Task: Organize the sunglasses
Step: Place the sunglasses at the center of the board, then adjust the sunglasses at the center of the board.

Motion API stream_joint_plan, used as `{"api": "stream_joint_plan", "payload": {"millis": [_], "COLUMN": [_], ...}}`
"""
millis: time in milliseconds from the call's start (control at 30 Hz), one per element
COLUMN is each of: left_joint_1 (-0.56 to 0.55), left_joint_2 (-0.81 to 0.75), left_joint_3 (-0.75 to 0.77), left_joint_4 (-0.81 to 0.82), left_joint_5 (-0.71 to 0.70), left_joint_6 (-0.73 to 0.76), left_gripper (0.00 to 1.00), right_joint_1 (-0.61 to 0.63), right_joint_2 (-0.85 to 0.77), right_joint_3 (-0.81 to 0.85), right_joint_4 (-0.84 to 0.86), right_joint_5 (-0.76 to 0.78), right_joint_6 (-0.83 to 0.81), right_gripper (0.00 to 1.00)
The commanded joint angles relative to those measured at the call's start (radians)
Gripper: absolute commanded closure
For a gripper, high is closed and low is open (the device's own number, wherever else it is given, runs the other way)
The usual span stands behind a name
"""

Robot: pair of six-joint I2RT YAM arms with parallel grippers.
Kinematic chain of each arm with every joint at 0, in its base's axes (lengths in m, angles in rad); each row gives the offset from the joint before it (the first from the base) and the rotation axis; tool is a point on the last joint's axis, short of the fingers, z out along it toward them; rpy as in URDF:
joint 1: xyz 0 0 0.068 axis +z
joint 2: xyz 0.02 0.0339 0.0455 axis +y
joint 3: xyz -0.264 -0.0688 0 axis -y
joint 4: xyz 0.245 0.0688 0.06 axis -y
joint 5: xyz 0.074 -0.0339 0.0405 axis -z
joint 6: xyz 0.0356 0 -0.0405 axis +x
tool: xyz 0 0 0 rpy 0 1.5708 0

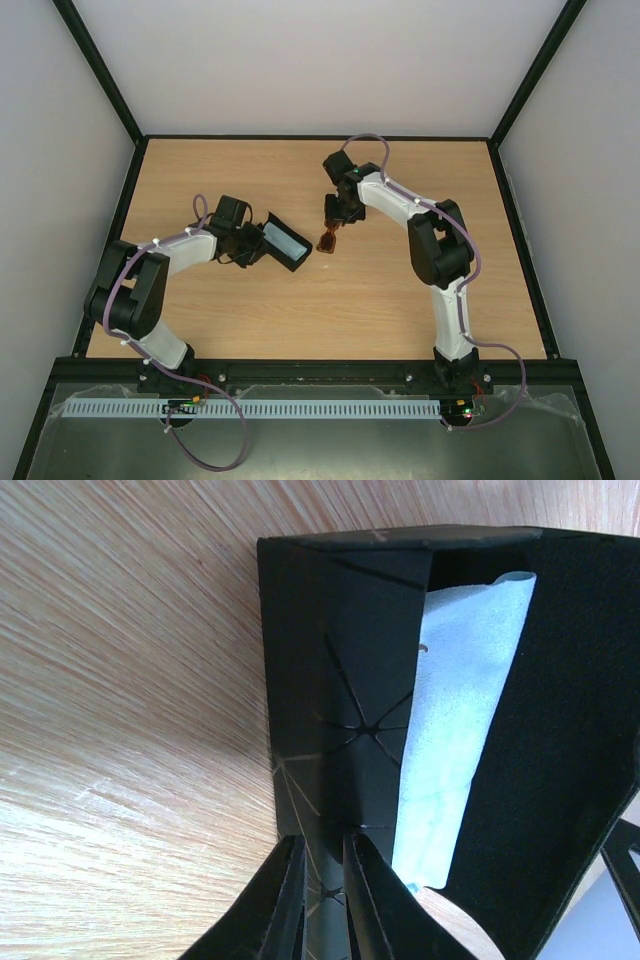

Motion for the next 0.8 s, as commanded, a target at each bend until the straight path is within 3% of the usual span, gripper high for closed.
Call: {"api": "stream_joint_plan", "payload": {"millis": [0, 367, 767], "left_joint_1": [0.008, 0.01, 0.018], "left_joint_2": [0.013, 0.005, -0.01], "left_joint_3": [0.028, 0.027, 0.022], "left_joint_4": [0.005, 0.002, -0.007], "left_joint_5": [0.019, 0.026, 0.027], "left_joint_6": [0.011, 0.02, 0.031], "left_gripper": [0.86, 0.86, 0.85], "right_joint_1": [0.008, 0.009, 0.02], "right_joint_2": [-0.019, -0.069, -0.031], "right_joint_3": [-0.027, -0.034, 0.007], "right_joint_4": [-0.054, -0.006, -0.003], "right_joint_5": [0.016, 0.008, -0.021], "right_joint_6": [0.002, 0.035, 0.051], "right_gripper": [0.87, 0.95, 0.89]}}
